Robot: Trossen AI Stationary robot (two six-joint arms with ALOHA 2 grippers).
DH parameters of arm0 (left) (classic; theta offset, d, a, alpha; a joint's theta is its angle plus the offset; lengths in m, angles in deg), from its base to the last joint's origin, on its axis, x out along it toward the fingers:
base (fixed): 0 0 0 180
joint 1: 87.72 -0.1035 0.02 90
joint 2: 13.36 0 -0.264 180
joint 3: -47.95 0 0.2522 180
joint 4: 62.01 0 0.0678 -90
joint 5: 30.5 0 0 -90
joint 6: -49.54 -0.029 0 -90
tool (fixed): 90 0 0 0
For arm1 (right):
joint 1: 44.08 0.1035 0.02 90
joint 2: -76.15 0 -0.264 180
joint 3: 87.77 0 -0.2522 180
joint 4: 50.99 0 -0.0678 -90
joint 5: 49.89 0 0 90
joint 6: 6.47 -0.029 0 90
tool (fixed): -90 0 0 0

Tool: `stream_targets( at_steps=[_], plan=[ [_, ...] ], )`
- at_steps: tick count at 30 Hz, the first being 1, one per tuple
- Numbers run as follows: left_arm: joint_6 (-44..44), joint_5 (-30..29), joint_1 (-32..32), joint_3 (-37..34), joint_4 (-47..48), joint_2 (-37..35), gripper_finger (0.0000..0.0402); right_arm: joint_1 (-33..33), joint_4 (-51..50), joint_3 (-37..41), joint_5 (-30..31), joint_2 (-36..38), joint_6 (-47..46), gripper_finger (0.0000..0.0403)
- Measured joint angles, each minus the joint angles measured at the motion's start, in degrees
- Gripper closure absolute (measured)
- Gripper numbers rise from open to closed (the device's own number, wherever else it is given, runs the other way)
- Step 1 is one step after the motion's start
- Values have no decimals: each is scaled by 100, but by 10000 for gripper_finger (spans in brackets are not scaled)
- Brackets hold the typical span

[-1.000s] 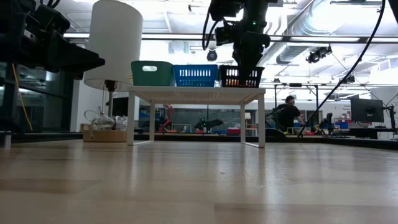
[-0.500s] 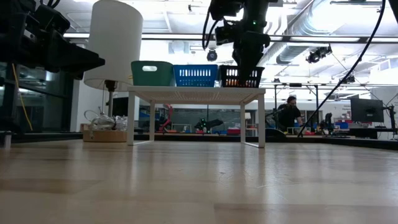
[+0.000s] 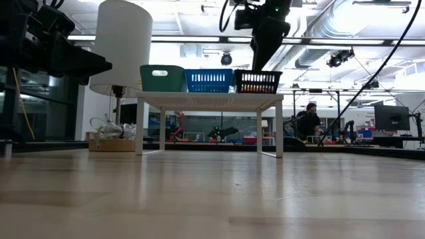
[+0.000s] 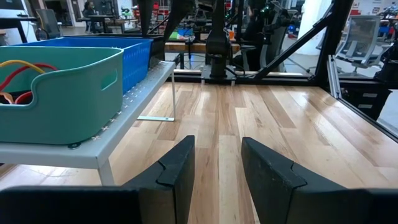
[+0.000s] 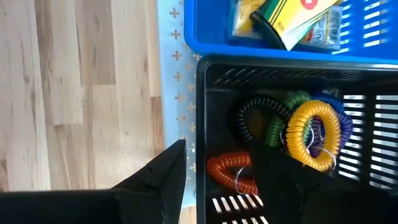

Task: Pick & Place Office Desk Supplies
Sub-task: Return to Home Position

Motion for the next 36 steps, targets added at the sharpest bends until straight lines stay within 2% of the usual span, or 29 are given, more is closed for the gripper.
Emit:
stream_targets(
  at_steps=[25,36],
  plan=[
    [0,1,-2,-1,0,0,275,122,60,0,-117,383,-20,237],
    [0,0,0,-2,0,0,275,727,105,0,-903,392,-519,237]
  ],
)
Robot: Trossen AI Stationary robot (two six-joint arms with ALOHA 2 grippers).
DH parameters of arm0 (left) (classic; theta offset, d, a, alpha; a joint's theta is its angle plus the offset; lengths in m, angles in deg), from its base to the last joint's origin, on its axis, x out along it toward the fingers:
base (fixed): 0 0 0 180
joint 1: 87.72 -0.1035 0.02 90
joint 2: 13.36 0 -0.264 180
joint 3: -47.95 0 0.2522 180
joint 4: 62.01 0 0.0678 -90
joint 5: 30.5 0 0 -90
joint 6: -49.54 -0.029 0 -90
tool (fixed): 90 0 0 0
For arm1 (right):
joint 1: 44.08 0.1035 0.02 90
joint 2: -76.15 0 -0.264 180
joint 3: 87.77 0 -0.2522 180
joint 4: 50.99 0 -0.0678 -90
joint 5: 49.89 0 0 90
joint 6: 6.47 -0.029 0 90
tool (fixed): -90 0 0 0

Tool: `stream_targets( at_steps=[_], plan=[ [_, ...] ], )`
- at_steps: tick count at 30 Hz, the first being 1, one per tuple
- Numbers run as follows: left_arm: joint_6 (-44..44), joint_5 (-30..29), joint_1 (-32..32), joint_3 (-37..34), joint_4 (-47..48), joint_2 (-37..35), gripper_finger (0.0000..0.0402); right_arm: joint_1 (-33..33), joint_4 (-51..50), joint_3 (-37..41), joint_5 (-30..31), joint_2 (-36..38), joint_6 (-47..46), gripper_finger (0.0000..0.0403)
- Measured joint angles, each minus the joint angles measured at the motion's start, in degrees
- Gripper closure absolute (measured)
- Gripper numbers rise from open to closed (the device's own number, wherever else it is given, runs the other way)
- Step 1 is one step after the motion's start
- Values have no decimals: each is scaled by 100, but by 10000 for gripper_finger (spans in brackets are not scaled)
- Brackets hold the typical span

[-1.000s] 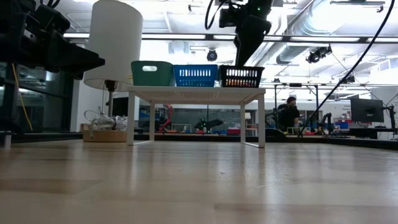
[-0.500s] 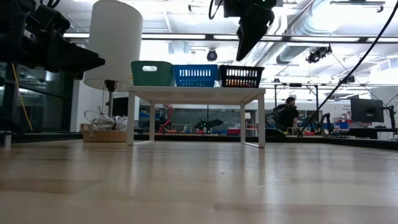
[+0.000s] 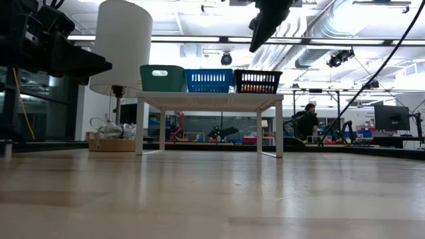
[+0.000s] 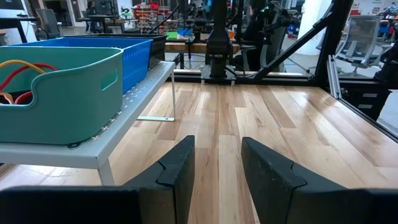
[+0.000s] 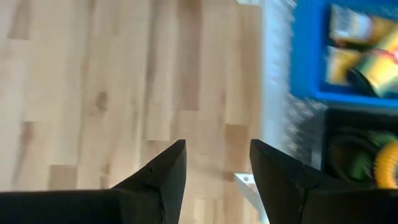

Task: Pick & Place Office Desk Supplies
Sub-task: Return to Home Position

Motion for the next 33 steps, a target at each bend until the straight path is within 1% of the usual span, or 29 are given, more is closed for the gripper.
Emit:
stream_targets(
  at_steps=[6,10,14,19,25,28,30,33],
  plan=[
    [0,2,1,0,0,0,275,501,343,0,-29,0,-60,237],
    [0,1,0,0,0,0,275,646,811,0,-22,0,-476,237],
    [0,0,-1,2,0,0,275,613,902,0,32,0,-836,237],
    [0,1,0,0,0,0,275,469,851,0,0,12,-655,237],
    [0,1,-1,0,0,0,275,341,1029,20,-611,231,-474,237],
    [0,2,1,0,-2,0,275,355,1241,188,-697,419,-497,237],
    [0,0,-1,2,-4,0,275,329,1289,499,-678,711,-555,237],
    [0,2,-2,0,-28,2,275,396,1950,1100,-632,1159,-661,237]
  ],
)
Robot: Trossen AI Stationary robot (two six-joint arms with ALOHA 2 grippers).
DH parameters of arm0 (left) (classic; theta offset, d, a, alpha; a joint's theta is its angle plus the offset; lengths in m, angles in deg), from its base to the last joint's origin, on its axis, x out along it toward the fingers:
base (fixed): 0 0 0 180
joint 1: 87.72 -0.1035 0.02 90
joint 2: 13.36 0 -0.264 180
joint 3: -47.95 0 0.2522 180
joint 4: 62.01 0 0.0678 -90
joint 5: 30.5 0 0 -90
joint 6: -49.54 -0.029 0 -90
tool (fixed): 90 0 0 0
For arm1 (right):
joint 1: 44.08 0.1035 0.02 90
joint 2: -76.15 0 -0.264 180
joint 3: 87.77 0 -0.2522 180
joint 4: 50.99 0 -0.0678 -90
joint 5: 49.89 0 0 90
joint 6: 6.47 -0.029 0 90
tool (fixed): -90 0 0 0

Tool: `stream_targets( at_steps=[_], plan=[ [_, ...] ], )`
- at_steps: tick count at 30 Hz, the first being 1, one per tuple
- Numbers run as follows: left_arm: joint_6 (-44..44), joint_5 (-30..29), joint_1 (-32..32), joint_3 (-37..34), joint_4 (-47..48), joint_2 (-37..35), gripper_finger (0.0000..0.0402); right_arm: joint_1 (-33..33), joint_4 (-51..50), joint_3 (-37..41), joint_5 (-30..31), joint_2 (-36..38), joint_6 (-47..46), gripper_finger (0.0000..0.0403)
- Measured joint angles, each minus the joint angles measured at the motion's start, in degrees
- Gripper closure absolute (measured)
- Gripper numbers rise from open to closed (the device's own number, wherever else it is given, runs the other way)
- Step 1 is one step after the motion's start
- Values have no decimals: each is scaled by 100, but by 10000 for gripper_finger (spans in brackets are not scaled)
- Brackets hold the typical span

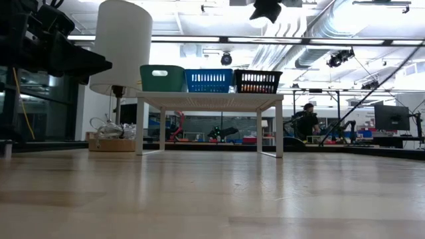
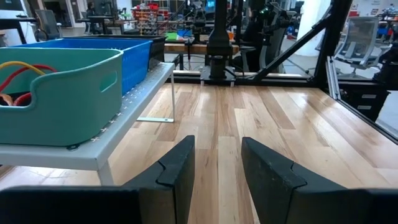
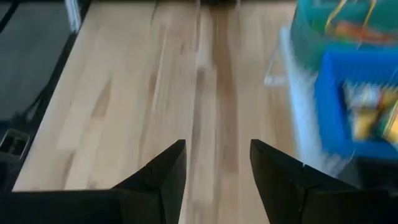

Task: Pick & Place Office Desk Supplies
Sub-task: Return to Home Position

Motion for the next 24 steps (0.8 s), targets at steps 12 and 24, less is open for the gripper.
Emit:
stream_targets(
  at_steps=[12,24],
  plan=[
    [0,15,2,2,-101,4,275,43,2365,2779,313,1934,-494,237],
    [0,20,2,0,-125,4,275,45,4146,4724,275,3308,-672,237]
  ],
)
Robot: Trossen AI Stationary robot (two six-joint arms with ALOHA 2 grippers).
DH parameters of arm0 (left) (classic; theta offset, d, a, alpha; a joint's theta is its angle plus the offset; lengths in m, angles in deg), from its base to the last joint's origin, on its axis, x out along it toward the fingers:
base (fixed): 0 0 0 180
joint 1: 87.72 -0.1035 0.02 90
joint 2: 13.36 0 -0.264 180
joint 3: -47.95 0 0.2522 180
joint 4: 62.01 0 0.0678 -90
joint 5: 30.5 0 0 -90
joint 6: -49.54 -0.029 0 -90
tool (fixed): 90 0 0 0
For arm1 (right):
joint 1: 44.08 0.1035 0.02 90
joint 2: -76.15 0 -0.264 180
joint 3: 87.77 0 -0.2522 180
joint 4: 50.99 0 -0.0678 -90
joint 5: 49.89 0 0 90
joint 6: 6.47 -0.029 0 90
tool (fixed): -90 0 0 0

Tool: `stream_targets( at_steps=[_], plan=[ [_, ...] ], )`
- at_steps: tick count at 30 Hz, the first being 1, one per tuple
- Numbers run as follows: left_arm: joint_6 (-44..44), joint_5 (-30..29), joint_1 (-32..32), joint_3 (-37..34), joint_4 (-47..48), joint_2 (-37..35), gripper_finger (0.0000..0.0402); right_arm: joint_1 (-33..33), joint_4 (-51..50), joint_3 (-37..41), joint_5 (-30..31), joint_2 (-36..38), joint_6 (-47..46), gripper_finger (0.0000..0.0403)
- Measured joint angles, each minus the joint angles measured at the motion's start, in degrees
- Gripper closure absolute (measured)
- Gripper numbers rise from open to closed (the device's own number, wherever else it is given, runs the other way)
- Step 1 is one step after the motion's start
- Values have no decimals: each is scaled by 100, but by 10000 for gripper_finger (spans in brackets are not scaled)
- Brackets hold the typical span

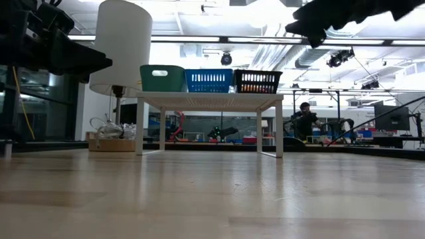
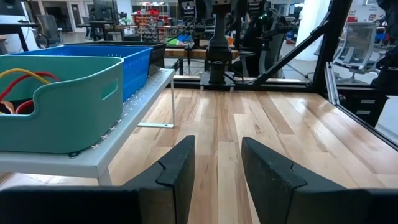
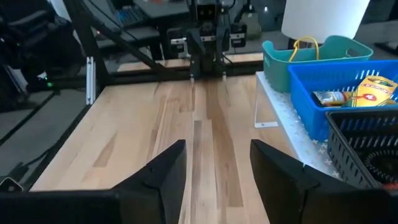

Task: Pick & Place Office Desk Supplies
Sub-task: Return to Home Position

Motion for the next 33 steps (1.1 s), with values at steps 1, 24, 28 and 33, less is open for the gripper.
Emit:
stream_targets(
  at_steps=[1,24,28,33],
  plan=[
    [0,-2,0,2,0,0,275,0,110,133,-2,101,-5,237],
    [0,0,0,2,-24,0,275,0,1623,2659,-62,2511,-288,237],
    [0,0,0,1,-24,0,275,0,1680,2882,-237,2872,-249,237],
    [0,0,-2,2,-22,0,275,-1,1872,3156,-342,3211,-241,237]
  ],
)
